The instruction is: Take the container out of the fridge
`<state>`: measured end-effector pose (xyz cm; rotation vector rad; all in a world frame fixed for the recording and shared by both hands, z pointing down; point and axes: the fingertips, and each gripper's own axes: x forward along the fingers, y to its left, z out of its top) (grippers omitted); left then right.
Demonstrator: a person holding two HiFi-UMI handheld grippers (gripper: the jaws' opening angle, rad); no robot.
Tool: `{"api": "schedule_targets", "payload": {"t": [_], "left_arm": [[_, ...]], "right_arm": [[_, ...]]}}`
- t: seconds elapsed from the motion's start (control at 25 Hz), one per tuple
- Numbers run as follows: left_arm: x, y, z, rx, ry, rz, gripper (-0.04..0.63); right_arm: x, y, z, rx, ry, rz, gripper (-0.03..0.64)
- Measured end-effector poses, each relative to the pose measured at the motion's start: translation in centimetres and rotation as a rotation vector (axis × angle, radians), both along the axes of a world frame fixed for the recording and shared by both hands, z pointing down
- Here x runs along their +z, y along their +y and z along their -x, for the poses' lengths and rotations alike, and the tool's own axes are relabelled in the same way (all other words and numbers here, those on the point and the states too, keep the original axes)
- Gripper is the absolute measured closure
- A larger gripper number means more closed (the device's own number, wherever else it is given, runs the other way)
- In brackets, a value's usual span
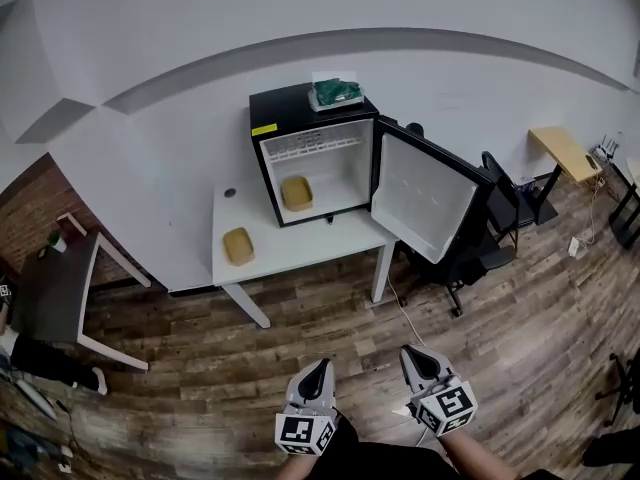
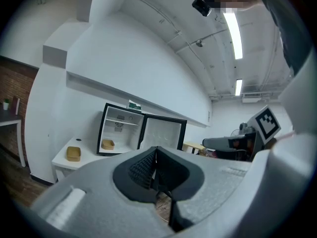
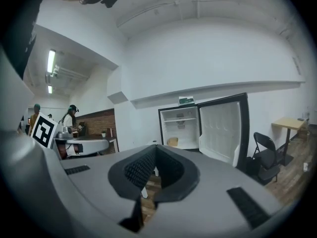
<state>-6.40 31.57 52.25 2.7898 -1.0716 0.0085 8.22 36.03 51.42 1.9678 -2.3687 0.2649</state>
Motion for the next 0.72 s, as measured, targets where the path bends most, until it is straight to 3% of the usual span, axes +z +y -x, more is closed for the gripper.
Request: {"api": "schedule_targets", "payload": {"t": [0.24, 0.44, 0.72], "left_arm": [[-1.6, -7.0, 1.2, 0.046, 0.02, 0.038, 0.58], [-2.4, -12.5, 3.6, 0.056, 0.027, 0.023, 0.58], [-1.4, -18.5, 6.2, 0.097, 0.055, 0.028, 0.58]], "right_arm": [[-0.4, -7.0, 1.6, 0.01, -0.008, 0.029, 0.617], [0.2, -12.5, 3.6, 0.021, -0.015, 0.05, 0.617], [-0.3, -19.3, 5.3, 0.046, 0.054, 0.08, 0.617]]}}
